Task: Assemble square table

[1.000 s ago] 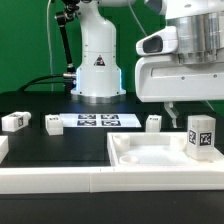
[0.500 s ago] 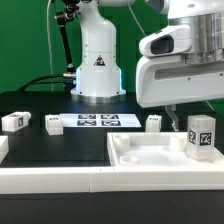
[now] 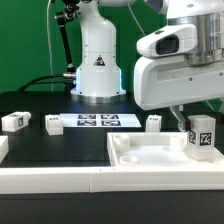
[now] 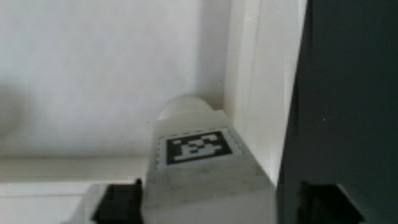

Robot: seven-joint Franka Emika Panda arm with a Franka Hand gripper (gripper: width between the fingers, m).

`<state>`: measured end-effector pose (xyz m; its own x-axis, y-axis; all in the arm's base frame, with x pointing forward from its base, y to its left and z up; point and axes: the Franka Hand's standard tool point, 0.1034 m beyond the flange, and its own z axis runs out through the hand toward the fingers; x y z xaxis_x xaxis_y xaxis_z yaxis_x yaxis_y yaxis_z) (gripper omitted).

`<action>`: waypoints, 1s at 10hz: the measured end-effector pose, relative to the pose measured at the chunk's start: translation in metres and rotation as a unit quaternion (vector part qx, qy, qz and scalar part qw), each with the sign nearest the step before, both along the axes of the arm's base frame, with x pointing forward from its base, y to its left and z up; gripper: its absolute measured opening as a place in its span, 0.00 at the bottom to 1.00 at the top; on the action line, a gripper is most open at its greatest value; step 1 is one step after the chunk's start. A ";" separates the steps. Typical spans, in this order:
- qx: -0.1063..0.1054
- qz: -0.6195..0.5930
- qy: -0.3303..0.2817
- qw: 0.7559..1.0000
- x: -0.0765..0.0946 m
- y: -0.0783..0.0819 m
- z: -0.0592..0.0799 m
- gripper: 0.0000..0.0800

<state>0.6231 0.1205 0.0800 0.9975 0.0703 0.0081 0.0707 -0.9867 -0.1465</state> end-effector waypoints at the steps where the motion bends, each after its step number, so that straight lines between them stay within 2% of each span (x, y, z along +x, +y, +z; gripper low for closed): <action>1: -0.001 -0.001 0.000 1.000 0.000 -0.002 0.000 0.48; 2: -0.002 -0.008 0.001 1.000 0.000 -0.004 0.000 0.38; 6: -0.002 -0.083 0.012 0.996 0.000 -0.005 -0.001 0.37; 8: 0.002 -0.208 0.027 0.978 0.001 -0.004 -0.001 0.37; 10: 0.004 -0.284 0.040 0.958 0.000 -0.003 -0.001 0.37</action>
Offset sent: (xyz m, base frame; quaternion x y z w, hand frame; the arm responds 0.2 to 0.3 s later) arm 0.0000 0.0000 0.0000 0.0000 0.0000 0.0000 1.0000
